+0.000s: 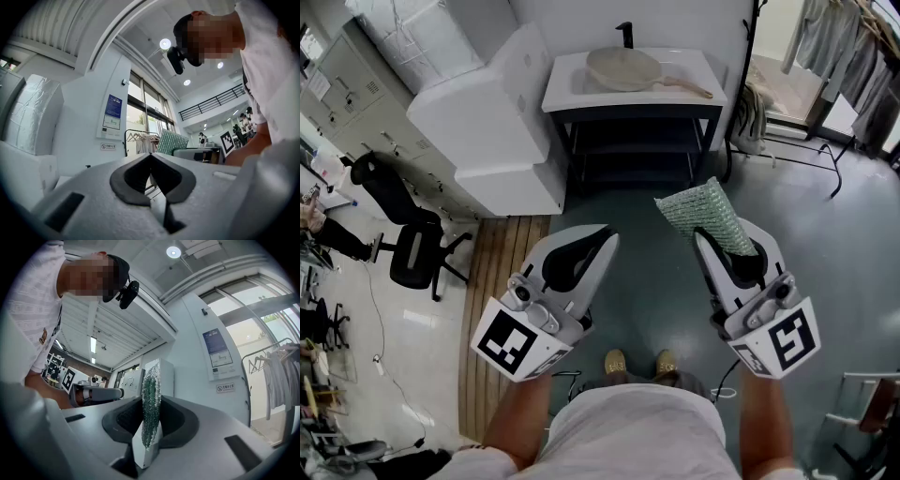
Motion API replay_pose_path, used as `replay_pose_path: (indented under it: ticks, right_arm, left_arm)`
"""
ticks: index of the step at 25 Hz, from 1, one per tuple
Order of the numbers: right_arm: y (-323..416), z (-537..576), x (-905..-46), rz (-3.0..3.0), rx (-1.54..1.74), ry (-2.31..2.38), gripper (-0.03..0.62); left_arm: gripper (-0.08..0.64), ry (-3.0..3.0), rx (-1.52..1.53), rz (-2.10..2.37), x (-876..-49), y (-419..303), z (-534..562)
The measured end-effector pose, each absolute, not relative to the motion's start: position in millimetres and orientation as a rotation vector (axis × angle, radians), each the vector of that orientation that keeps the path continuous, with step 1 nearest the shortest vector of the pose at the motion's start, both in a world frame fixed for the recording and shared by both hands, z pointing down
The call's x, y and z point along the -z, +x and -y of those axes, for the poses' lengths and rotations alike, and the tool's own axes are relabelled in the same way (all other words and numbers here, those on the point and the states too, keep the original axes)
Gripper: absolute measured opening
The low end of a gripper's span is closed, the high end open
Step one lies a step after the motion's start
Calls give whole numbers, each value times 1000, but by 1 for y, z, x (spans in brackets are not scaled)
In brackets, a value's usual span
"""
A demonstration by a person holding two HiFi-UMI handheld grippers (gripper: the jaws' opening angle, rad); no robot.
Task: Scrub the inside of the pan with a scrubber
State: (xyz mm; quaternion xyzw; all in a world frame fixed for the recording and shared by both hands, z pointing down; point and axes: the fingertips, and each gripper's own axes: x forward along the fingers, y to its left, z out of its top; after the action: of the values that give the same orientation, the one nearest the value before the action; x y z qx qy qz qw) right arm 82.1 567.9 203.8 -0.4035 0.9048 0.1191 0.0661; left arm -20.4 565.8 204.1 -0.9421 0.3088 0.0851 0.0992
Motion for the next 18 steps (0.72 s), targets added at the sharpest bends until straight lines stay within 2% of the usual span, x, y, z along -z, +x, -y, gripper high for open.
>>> replay_pose_path:
  ticks: [8,18]
  right_arm:
    - [77,-564,-208,-2699,-294,-1201,80]
    - [51,-534,-202,-2670,-280,-1227,80]
  left_arm:
    - [15,-2814,-240,-956,-217,-41,-557]
    - [15,-2753,-301,-1015,-207,-101,-521]
